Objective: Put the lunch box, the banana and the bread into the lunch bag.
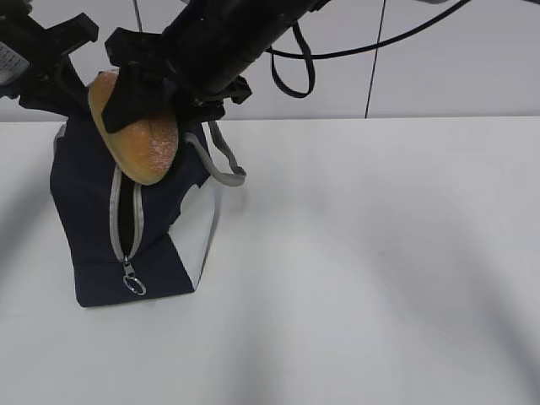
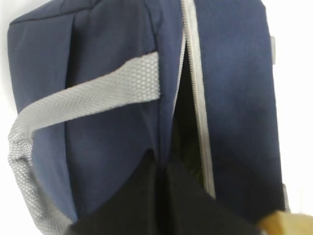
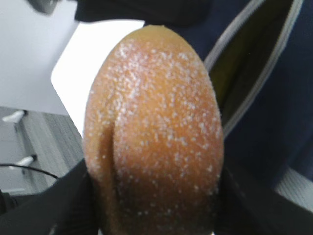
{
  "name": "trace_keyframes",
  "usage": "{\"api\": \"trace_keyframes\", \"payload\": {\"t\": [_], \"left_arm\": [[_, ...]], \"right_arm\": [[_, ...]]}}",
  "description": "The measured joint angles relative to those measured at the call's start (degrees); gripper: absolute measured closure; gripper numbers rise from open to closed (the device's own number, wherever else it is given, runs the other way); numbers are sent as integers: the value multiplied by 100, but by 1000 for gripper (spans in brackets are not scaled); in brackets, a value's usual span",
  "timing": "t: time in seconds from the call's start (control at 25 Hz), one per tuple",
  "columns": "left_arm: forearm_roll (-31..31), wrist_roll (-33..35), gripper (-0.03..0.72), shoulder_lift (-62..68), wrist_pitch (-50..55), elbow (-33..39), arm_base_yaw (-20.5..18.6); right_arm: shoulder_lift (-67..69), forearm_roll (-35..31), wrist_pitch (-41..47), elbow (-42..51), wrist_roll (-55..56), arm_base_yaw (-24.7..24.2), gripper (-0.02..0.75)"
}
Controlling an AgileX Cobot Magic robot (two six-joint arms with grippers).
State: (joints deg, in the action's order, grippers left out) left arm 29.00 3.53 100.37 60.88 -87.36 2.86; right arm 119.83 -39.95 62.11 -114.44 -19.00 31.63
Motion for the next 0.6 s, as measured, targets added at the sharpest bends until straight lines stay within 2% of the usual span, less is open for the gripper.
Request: {"api": "trace_keyframes", "payload": {"t": [0.12,0.28,0.52,0.6], "left_arm": [[4,0,691,0,25,0,0],[6,0,691,0,43,0,0],[26,0,691,0,43,0,0],[34,0,691,0,43,0,0]], "right_arm": [[202,-185,-267,0,37,0,318],[436,32,-520,0,69,0,307],[623,420,-807,-9,62,0,143],[626,599,-877,-13,62,0,111]]}}
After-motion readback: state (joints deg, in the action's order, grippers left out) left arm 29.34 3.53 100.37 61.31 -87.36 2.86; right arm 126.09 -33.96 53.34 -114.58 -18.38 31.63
